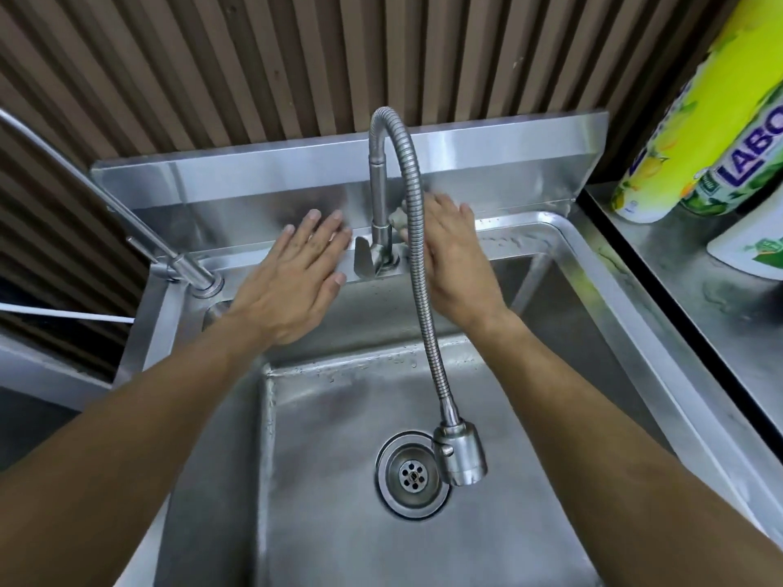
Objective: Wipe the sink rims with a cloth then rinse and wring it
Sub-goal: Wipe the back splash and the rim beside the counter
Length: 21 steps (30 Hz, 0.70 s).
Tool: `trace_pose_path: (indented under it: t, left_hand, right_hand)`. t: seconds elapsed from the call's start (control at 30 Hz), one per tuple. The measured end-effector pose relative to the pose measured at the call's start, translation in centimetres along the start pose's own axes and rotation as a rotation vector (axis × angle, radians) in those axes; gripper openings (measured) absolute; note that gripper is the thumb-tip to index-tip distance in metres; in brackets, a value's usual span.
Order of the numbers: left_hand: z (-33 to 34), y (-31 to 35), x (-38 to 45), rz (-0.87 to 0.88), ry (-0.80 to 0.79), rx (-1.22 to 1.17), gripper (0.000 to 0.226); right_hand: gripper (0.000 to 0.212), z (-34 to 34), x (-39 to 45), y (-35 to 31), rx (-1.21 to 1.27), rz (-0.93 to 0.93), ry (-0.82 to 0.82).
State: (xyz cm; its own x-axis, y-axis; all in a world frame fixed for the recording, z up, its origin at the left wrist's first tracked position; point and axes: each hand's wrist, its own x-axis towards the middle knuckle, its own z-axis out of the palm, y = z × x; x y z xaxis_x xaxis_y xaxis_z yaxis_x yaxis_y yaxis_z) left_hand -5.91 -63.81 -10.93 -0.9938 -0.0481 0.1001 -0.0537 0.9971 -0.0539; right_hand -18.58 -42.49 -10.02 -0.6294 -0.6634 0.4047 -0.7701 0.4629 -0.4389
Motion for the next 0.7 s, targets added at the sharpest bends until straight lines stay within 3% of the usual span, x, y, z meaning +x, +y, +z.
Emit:
trace_pose_path:
  t: [0.07, 0.23, 0.37, 0.5, 0.6, 0.7]
  left_hand:
    - [0.4, 0.1, 0.4, 0.046, -0.018, 0.031, 0.065]
    - [0.5, -1.3, 1.4, 0.2, -0.062, 0.145, 0.077]
    - [0.5, -2.1, 2.4, 0.255, -0.098, 0.141, 0.074]
    - [1.1, -2.1, 2.5, 0.253, -0.088, 0.08, 0.078]
    - [1.1, -2.1, 2.5, 0.259, -0.094, 0.008, 0.074]
    - [1.2, -2.2, 2.5, 0.258, -0.089, -0.003, 0.07]
  right_hand:
    - [0.049, 1.8, 0.2, 0.7, -0.037, -0.034, -0.162]
    - [0.056, -0.2, -1.2, 1.9, -0.111, -0.109, -0.09]
    - [0.057, 1.1, 0.2, 3.2, -0.077, -0.281, -0.312]
    - [0.06, 1.1, 1.6, 4.0, -0.165, -0.316, -0.385]
    - [0.064, 0.8, 0.0, 3.2, -0.234, -0.197, -0.351]
    - [0.062, 0.6, -1.5, 1.7, -0.285, 0.078, -0.251]
